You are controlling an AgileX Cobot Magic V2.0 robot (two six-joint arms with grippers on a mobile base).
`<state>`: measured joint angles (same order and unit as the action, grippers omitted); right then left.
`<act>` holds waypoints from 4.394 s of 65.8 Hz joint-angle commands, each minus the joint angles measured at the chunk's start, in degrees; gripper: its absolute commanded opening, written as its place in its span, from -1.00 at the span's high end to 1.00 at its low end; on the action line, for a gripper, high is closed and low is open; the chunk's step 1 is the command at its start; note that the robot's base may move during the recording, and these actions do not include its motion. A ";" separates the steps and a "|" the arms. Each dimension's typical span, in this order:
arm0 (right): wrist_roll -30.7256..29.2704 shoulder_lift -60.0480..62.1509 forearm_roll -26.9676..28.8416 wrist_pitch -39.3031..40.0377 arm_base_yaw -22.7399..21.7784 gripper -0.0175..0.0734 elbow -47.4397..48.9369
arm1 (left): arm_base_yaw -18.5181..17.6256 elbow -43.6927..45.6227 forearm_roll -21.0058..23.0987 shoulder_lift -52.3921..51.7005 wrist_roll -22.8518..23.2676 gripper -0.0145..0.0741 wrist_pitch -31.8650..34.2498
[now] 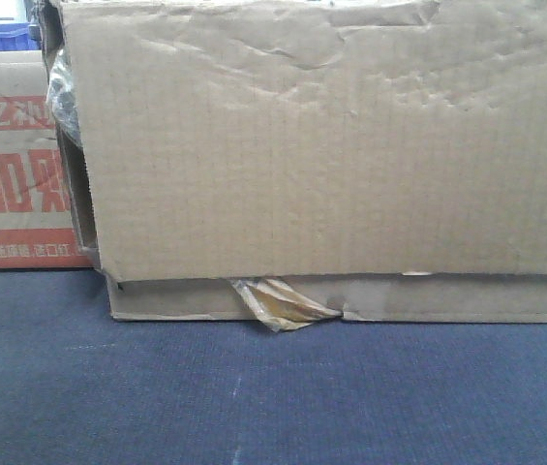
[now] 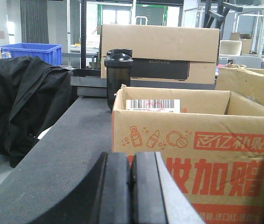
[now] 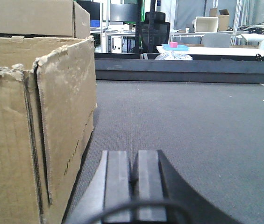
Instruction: Stack two boxes on right shelf middle
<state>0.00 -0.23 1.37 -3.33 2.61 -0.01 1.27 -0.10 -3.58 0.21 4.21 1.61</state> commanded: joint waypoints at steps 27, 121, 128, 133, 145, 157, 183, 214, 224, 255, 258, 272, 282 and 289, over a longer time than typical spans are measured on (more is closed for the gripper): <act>0.31 0.23 0.03 1.24 -0.15 0.96 0.01 | 0.16 0.10 0.33 -0.21 -0.12 0.92 0.83; 0.00 -32.34 -0.10 -12.44 -0.15 -0.64 38.61 | -2.72 49.23 0.57 38.61 -0.12 -0.68 -31.05; 0.00 -32.62 -0.10 -11.67 -0.15 -0.64 38.61 | -2.59 55.01 -0.43 43.47 -0.12 -0.68 -38.02; 0.00 -32.62 -0.10 -11.42 -0.06 -0.64 38.73 | -2.59 61.78 -2.72 49.08 -0.12 -0.68 -44.42; 0.00 -32.62 -0.10 -11.43 1.45 -0.64 38.73 | -2.59 79.45 -4.70 65.42 -2.34 -0.68 -58.09; 0.00 -32.62 -0.10 -11.43 2.10 -0.64 38.73 | -2.59 92.53 -2.98 79.31 -8.89 -0.68 -70.75; 0.00 -32.62 -0.10 -11.43 2.10 -0.64 38.73 | 5.61 97.05 6.55 96.31 -17.63 -0.68 -69.54; 0.00 -32.62 -0.10 -11.31 2.10 -0.64 38.73 | 6.52 96.92 5.37 104.75 -17.74 -0.68 -64.24; 0.00 -32.62 -0.10 -11.31 2.10 -0.64 38.73 | 6.52 96.92 5.37 106.02 -17.74 -0.66 -65.65; 0.00 -32.62 -0.10 -11.21 2.10 -0.64 38.73 | 6.52 96.92 5.37 105.25 -17.74 0.92 -66.96; 0.00 -32.62 -0.10 -11.21 2.10 -0.64 38.73 | 6.52 96.92 5.12 104.66 -17.74 0.92 -66.96; 0.00 -32.62 -0.10 -11.21 2.10 -0.64 38.73 | 6.52 98.55 4.06 99.34 -15.81 0.92 -67.08; 0.00 -32.62 -0.10 -11.21 2.10 -0.64 38.73 | 6.52 103.64 1.09 94.52 -11.52 0.92 -67.58; 0.00 -32.62 -0.10 -11.21 2.10 -0.64 38.73 | 6.52 108.99 0.75 91.41 -8.98 0.92 -68.15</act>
<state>0.00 -32.65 1.37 -15.98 4.68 38.22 7.63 105.11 -3.03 94.82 -7.59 -66.34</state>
